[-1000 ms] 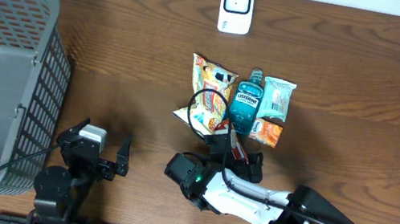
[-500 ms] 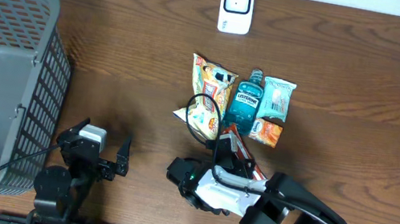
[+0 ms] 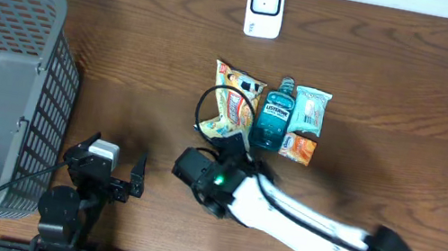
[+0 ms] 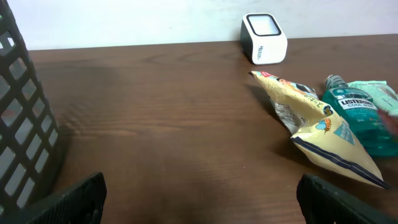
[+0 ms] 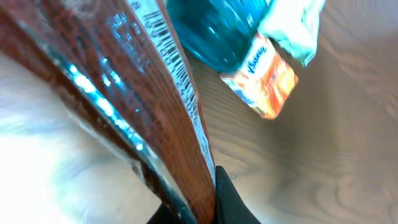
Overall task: Scan the item barcode
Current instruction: 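Grasp the red chocolate bar with the right gripper and lift it, then carry the red chocolate bar up to the white scanner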
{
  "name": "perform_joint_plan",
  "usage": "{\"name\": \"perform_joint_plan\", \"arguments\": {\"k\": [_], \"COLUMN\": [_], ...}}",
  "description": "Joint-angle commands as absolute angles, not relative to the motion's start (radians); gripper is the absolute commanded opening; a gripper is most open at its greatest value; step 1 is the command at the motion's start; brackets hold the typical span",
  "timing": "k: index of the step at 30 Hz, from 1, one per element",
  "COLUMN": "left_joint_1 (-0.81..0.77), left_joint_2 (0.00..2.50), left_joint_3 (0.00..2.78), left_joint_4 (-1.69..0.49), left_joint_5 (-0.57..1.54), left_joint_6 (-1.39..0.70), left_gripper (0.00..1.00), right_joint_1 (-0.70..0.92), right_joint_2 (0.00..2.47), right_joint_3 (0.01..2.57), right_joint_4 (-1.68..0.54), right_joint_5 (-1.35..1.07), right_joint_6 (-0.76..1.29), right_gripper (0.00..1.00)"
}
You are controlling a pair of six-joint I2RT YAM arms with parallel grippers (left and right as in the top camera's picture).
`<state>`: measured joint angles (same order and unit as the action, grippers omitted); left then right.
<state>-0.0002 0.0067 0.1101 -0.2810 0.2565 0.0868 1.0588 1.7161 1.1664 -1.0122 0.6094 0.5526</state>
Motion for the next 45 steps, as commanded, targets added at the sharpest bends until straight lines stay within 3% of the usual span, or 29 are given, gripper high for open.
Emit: {"name": "perform_joint_plan", "arguments": {"k": [1, 11, 19, 27, 36, 45], "left_joint_1": [0.006, 0.006, 0.006, 0.006, 0.006, 0.006], "left_joint_2": [0.010, 0.010, 0.010, 0.010, 0.010, 0.010], "left_joint_3": [0.095, 0.095, 0.096, 0.096, 0.095, 0.096], "left_joint_4": [-0.306, -0.306, -0.306, -0.306, -0.306, -0.306], "left_joint_5": [0.262, 0.262, 0.262, 0.262, 0.262, 0.262], "left_joint_6": [0.101, 0.101, 0.101, 0.101, 0.101, 0.101], "left_gripper": [0.98, 0.98, 0.98, 0.98, 0.98, 0.98], "right_joint_1": [1.056, 1.058, 1.058, 1.022, 0.821, 0.640], "right_joint_2": [1.587, 1.231, 0.960, 0.820, 0.902, 0.941], "right_joint_3": [1.184, 1.205, 1.216, 1.216, 1.215, 1.215], "right_joint_4": [-1.002, -0.947, -0.864, -0.867, -0.881, -0.879], "right_joint_5": [0.521, 0.236, -0.146, -0.299, -0.315, -0.538], "right_joint_6": [0.157, -0.369, -0.851, -1.249, -1.427, -1.546], "right_gripper": [0.01, 0.01, 0.01, 0.01, 0.01, 0.01]}}
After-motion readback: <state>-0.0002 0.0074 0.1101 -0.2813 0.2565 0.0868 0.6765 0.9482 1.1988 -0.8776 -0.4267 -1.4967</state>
